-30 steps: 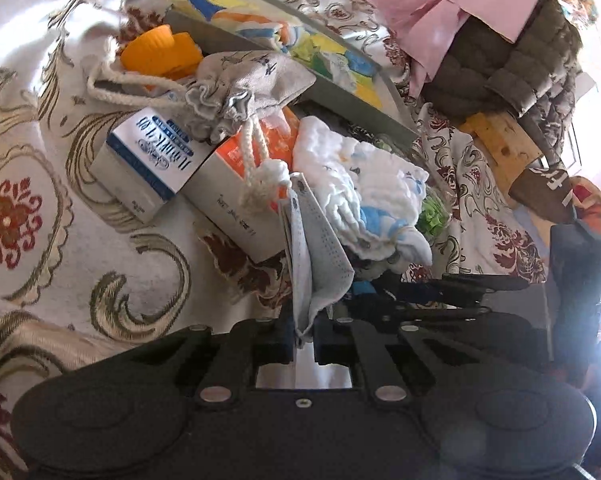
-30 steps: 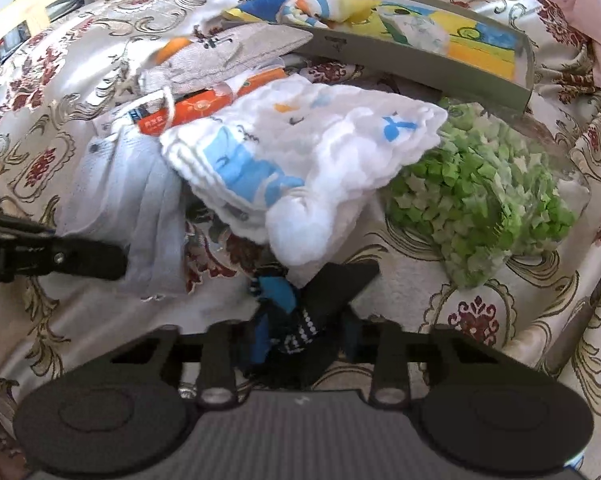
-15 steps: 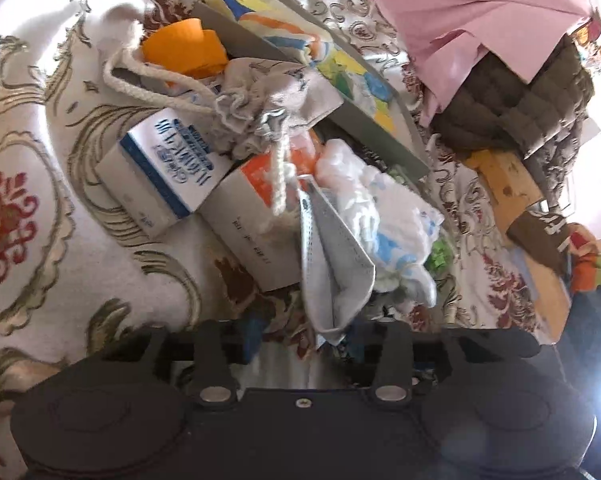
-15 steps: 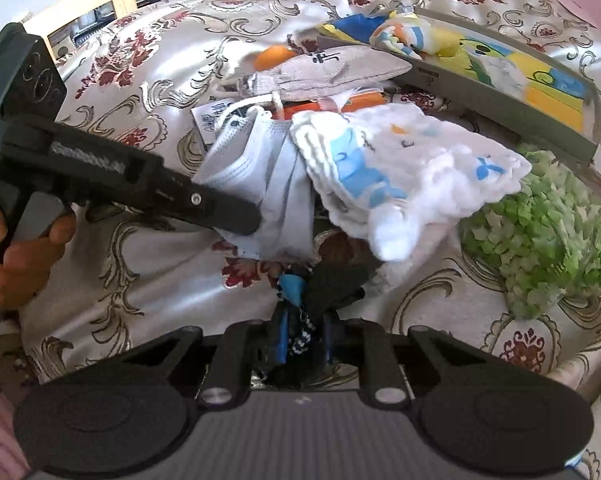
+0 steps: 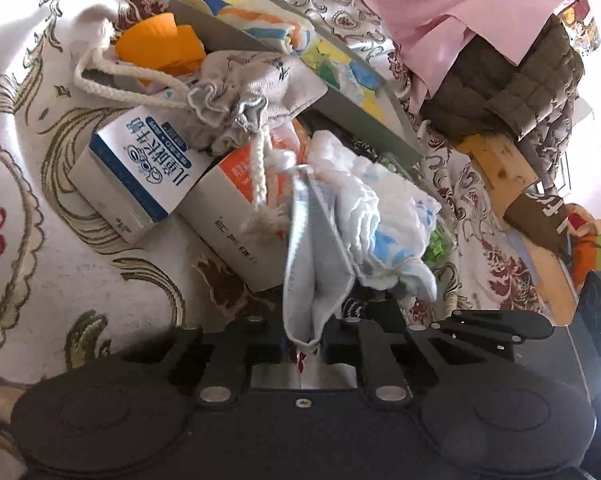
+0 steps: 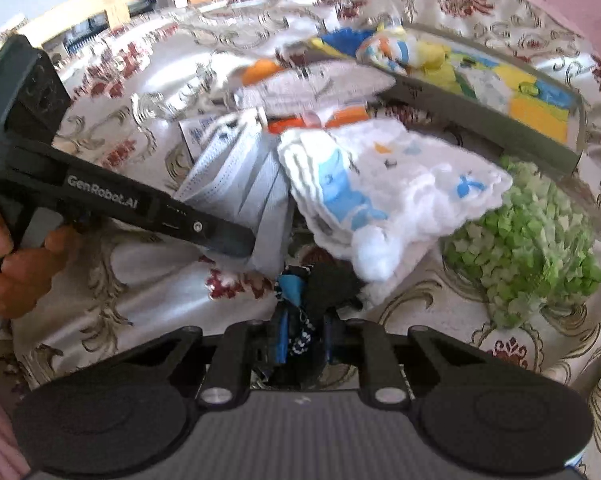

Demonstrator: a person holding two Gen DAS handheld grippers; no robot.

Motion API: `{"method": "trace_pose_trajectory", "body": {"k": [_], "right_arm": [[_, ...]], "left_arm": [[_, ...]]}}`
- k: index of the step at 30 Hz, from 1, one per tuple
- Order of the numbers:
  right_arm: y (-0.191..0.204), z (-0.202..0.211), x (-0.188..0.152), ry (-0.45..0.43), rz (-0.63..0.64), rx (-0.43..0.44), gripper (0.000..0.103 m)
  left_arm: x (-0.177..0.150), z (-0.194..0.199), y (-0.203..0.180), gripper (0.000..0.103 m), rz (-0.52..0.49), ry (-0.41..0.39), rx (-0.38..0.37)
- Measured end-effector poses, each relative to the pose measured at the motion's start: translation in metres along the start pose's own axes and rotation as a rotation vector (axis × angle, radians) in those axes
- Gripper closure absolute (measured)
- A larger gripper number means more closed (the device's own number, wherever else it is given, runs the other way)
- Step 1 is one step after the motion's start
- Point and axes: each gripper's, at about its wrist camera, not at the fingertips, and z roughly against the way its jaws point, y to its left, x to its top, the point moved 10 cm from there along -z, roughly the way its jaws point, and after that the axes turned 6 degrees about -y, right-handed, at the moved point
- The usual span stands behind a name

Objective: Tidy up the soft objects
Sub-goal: 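Carry the mask into the painted tray with the left tool while the right tool releases the socks there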

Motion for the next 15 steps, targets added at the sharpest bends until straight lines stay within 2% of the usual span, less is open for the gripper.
{"method": "trace_pose_trajectory", "body": {"k": [4,9,15], "right_arm": [[0.009,0.02,0.014,-0.09,0.024,0.043,0.085],[0.019,0.044,0.032,-0.181,0.051,0.059,0.085],[0.021,0.078,0.059,-0.334,0.026,0.052,0.084]], "left_arm": [[0.001,0.021,-0.007,0.093,-0.056,-0.005,0.003],[0.013,0.065,-0.03,0.094,-0.215,-0.103,-0.006],[0.028,0.102,-0.05,0.094,-0.336,-0.207,0.011]]}}
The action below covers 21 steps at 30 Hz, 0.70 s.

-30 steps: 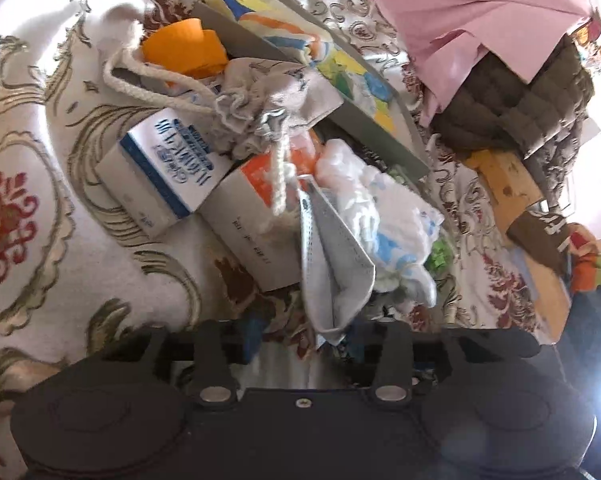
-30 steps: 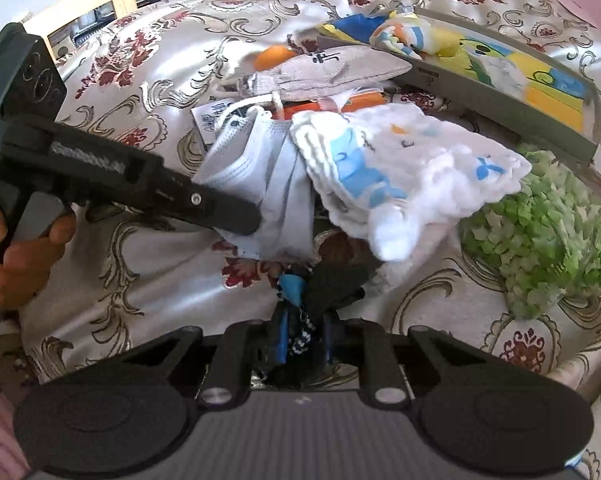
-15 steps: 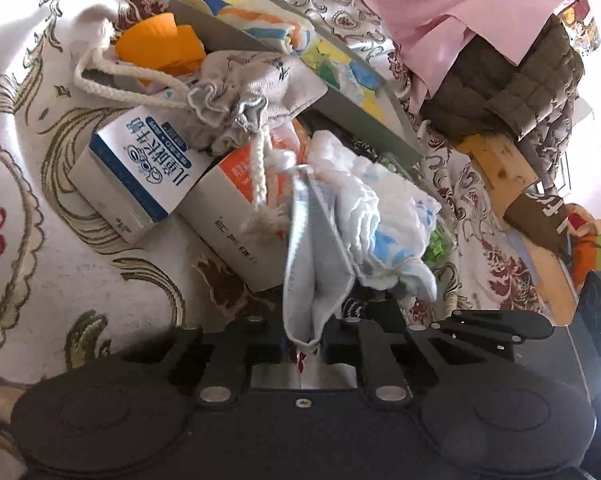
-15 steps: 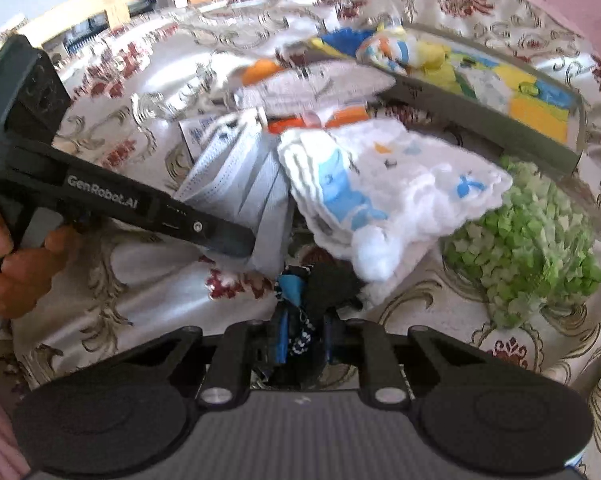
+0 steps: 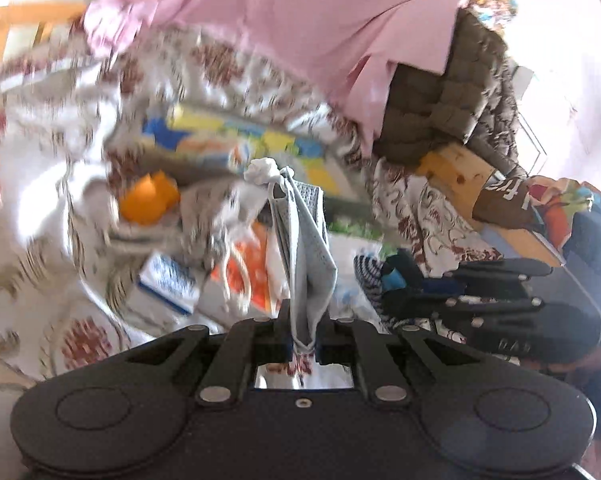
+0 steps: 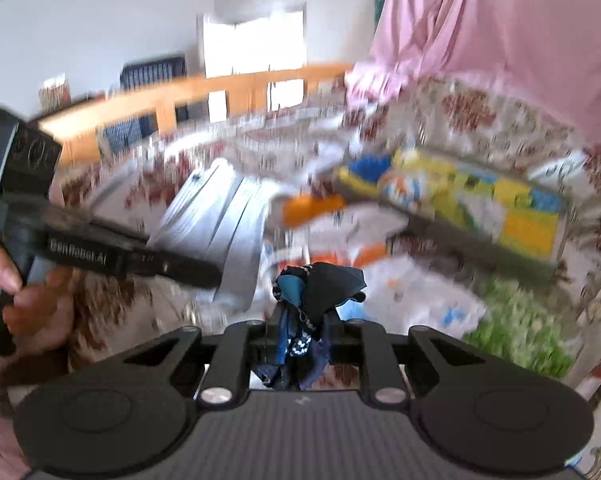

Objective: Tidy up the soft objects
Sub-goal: 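Carry the mask into the painted tray with the left tool while the right tool releases the socks there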

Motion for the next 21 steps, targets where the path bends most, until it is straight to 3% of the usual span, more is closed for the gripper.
{"method": "trace_pose_trajectory", "body": {"k": [7,11,16,21], "right_arm": [[-0.014,0.021,0.045,-0.206,-0.096,-0.001,0.083],[-0.041,0.021,0.071,-0.298,-0.167,-0.081,0.082],[-0.076,-0.005,0.106,-0.342,-0.206,-0.172,0.082],[-0.125,-0.066,0.116,-0.303,-0.264,-0.244,0.082]], "left_arm": [[0.05,0.008,-0.006,0.094,-0.009,-0.09,-0.014],[0.078,-0.005,-0.003,0.094,-0.024,-0.112,-0.016],[0.116,-0.053,0.011,0.094,-0.021,-0.104,-0.006],[0.149,-0.125,0.032,0.094,-0.021,-0.061,0.017]]}}
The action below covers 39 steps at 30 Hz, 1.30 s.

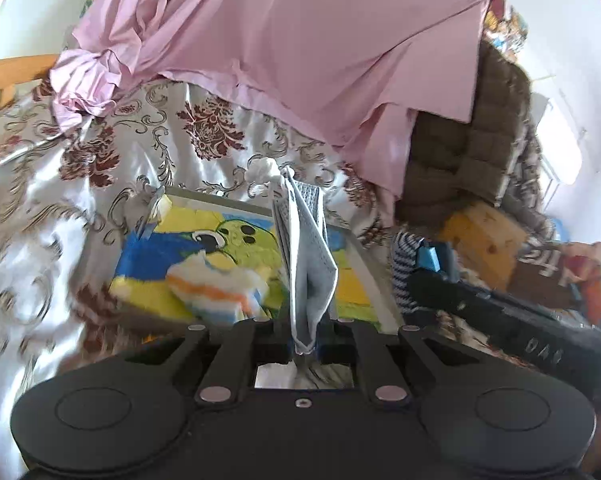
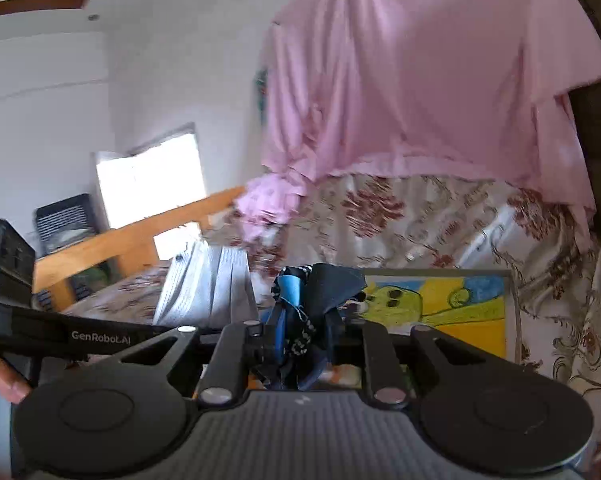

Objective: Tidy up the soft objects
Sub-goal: 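Carry the mask into the painted tray with the left tool while the right tool releases the socks there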

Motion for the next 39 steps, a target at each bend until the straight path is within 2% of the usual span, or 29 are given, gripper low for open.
{"method": "trace_pose_trajectory", "body": {"k": [3,8,14,18,22,25,27,30,35,39], "right_arm": [[-0.024,-0.039,-0.01,0.029,-0.025,-0.066,0.082],[-0.064,-0.078,-0.032,0.098,-0.032,-0.16,0.082],[-0.102,-0.095,-0.054,0.151,-0.086,-0.277,0.082],[-0.121,-0.099,-0.063,0.18,-0.121,-0.312,0.082],[-0.13,-0.101,-0.07,0.21,-0.14,-0.33,0.082],[-0.132,-0.101,-0.074,0.225,-0.149,-0.338,0.078],[-0.131,-0.101,-0.074,0.226,-0.141,-0.344,0.073],[-0.129,-0.099,-0.071,0.213,-0.127,-0.347,0.069],[-0.125,-0.092,-0.066,0.209,-0.077,-0.365,0.057],[-0.127,-0.08,-0.059,0.184,-0.098,-0.374,0.047]], "left_arm": [[0.011,-0.045,0.011,0.094,0.009,0.027,0.009],[0.017,-0.104,0.019,0.093,0.004,0.058,0.019],[0.002,-0.152,0.014,0.093,-0.039,0.124,0.013],[-0.013,-0.173,0.012,0.093,-0.047,0.185,0.008],[-0.022,-0.181,0.012,0.092,-0.04,0.222,0.005],[-0.022,-0.183,0.016,0.089,0.003,0.237,0.014],[-0.02,-0.182,0.019,0.088,0.018,0.244,0.031],[-0.017,-0.179,0.022,0.084,0.007,0.248,0.07],[-0.013,-0.167,0.02,0.06,-0.037,0.239,0.12],[-0.005,-0.155,0.013,0.049,-0.05,0.203,0.134]]}}
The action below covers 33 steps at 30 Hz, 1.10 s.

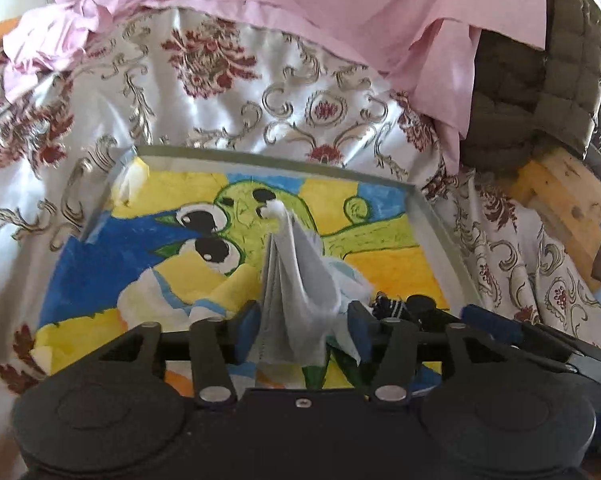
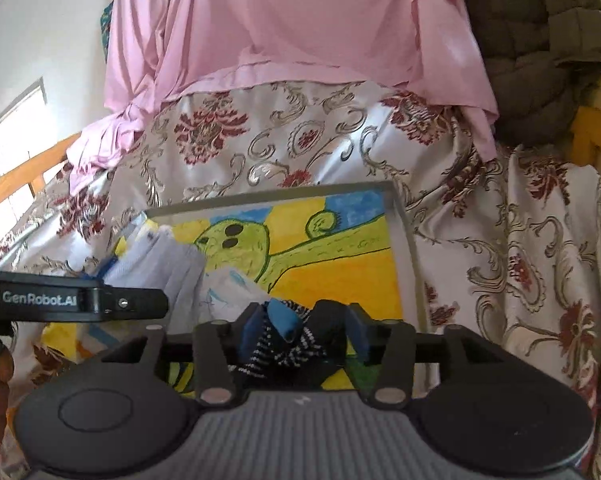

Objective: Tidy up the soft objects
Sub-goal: 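Carry the mask into the painted tray with the left tool while the right tool releases the socks there, then withdraw both open tools from the tray toward the pile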

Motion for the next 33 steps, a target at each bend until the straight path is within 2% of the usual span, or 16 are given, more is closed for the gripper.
{"method": "trace_pose_trajectory", "body": {"k": [7,15,17,23,25,33], "right_arm": [[-0.012,0.043,0.02,-0.065,-0.065,-0.002,0.031],[-0.006,0.109,0.043,-0.177,-0.096,0.004,0.013],[-0.002,0.127,0.044,-0.205,-0.107,0.005,0.011],[0.015,0.183,0.041,-0.301,-0.125,0.014,0.001],[0.02,0.199,0.038,-0.326,-0.124,0.011,0.0],[0.038,0.25,0.014,-0.366,-0.114,-0.017,0.0]], "left_arm": [[0.014,0.044,-0.01,0.032,-0.033,-0.086,0.03],[0.027,0.117,-0.021,0.017,-0.055,-0.24,0.046],[0.028,0.137,-0.024,0.009,-0.063,-0.283,0.049],[0.02,0.192,-0.031,0.004,-0.079,-0.374,0.021],[0.013,0.209,-0.031,0.001,-0.073,-0.393,0.018],[-0.02,0.262,-0.03,0.001,-0.114,-0.438,0.025]]}}
